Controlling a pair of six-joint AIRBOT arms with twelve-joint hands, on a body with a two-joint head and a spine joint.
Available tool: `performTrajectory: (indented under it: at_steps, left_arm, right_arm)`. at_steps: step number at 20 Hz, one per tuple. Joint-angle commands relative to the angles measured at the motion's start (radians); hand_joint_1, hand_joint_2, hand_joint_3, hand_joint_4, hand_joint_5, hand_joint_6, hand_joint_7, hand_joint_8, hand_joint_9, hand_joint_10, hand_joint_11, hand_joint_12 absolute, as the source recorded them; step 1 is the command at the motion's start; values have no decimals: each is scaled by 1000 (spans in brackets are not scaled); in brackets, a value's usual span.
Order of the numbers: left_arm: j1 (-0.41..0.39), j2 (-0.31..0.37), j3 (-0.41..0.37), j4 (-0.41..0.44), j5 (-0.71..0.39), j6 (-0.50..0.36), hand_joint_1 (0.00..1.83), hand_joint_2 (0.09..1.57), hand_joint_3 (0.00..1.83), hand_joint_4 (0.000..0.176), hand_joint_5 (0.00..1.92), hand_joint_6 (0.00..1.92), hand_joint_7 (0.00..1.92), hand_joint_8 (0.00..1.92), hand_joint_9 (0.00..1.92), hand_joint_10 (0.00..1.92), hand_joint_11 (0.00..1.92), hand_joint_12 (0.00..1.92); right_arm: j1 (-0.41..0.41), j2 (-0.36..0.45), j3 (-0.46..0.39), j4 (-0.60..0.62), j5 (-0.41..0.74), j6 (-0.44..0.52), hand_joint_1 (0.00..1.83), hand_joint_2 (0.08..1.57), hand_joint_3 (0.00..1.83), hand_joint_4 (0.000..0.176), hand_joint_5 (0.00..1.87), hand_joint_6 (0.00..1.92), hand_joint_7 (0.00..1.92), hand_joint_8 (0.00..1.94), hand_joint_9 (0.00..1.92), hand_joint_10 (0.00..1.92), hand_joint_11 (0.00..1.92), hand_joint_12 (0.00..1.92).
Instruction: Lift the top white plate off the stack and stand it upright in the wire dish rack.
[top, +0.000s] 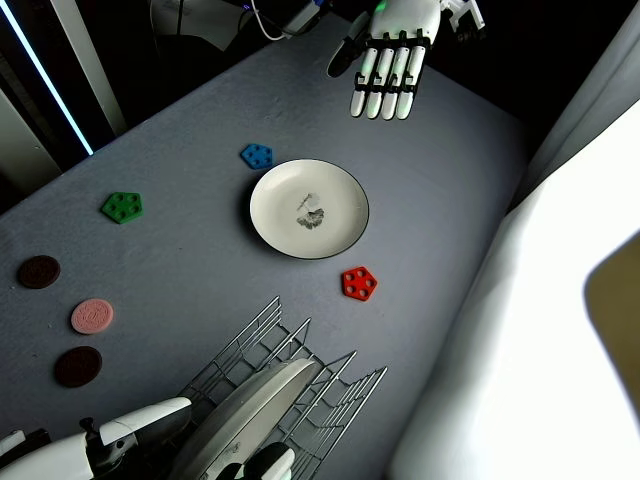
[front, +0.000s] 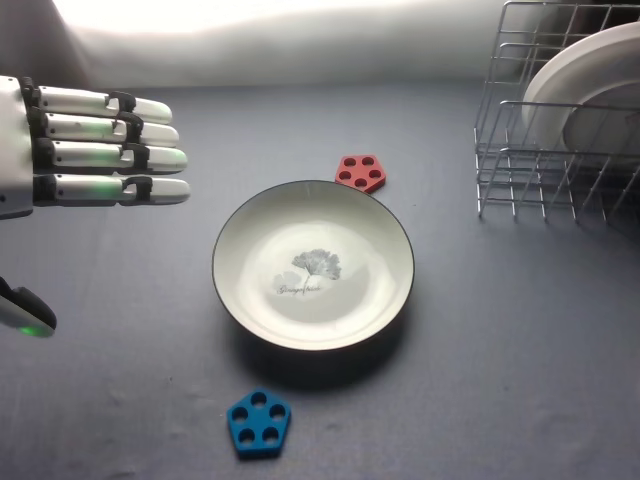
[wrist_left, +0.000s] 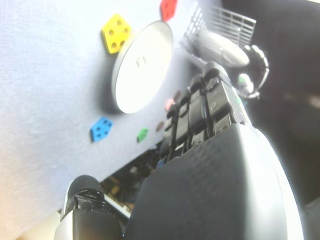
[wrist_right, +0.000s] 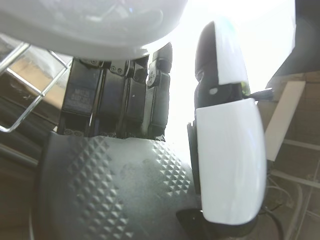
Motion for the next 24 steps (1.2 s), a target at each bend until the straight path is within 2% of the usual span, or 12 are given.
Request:
performTrajectory:
  at_steps: [1,5,8,9,10,12,13,15,18,20,22,24]
  left_arm:
    - [-18,8,-5,-89,-69,3,73,959,0,0,52,3,66,5,80,6,114,19]
    - [-18,8,-5,-89,-66,3,62,959,0,0,49,2,58,2,71,1,100,13]
    - [-18,8,-4,-94,-64,3,30,961,1,0,39,0,58,1,69,1,107,16]
    - [-18,8,-4,-94,-64,3,41,961,1,0,34,0,53,0,66,0,106,16]
    - [-18,8,-4,-95,-65,3,42,962,1,0,30,0,45,0,61,0,101,13]
    - [-18,8,-4,-95,-67,3,42,966,2,0,42,5,58,6,70,4,104,15]
    - [-18,8,-4,-96,-68,3,47,967,3,0,43,5,63,7,71,4,105,15]
    - [-18,8,-4,-96,-69,2,43,963,1,0,47,6,62,6,68,2,94,10]
    - [-18,8,-3,-96,-68,1,21,956,0,0,47,3,56,2,52,0,78,3]
    - [-18,9,-3,-96,-72,-6,34,956,0,0,53,5,64,4,62,4,92,9]
    - [-18,11,-2,-96,-69,-7,21,966,3,0,47,1,62,2,65,4,82,5]
    - [-17,14,0,-94,-69,-6,26,969,4,0,36,0,54,0,57,0,83,5]
  right_arm:
    - [4,17,15,79,93,-7,1098,984,1,0,742,4,685,0,777,0,955,94]
    - [4,17,30,89,93,-74,1008,975,0,0,609,0,626,0,702,0,852,45]
    - [4,17,39,105,93,-108,980,954,0,1,607,1,618,0,651,0,811,25]
    - [4,17,41,105,94,-123,958,952,0,23,573,0,611,0,641,0,787,15]
    - [4,17,44,105,98,-134,962,947,0,29,564,0,608,0,638,0,779,11]
    - [13,17,51,95,107,-153,959,925,0,31,580,7,623,5,642,2,777,10]
    - [19,17,53,84,116,-153,962,927,0,20,593,11,625,5,639,0,779,11]
    - [31,17,53,66,134,-153,976,926,0,17,590,6,609,0,639,0,773,8]
    - [51,17,59,56,150,-145,935,917,0,41,556,0,599,2,621,2,725,0]
    - [70,17,59,36,173,-130,885,919,0,61,513,0,537,0,562,0,621,0]
    - [89,17,53,14,186,-128,881,916,0,58,512,1,496,0,511,0,568,0]
    - [109,22,51,5,190,-128,844,919,0,76,482,0,478,0,490,0,541,0]
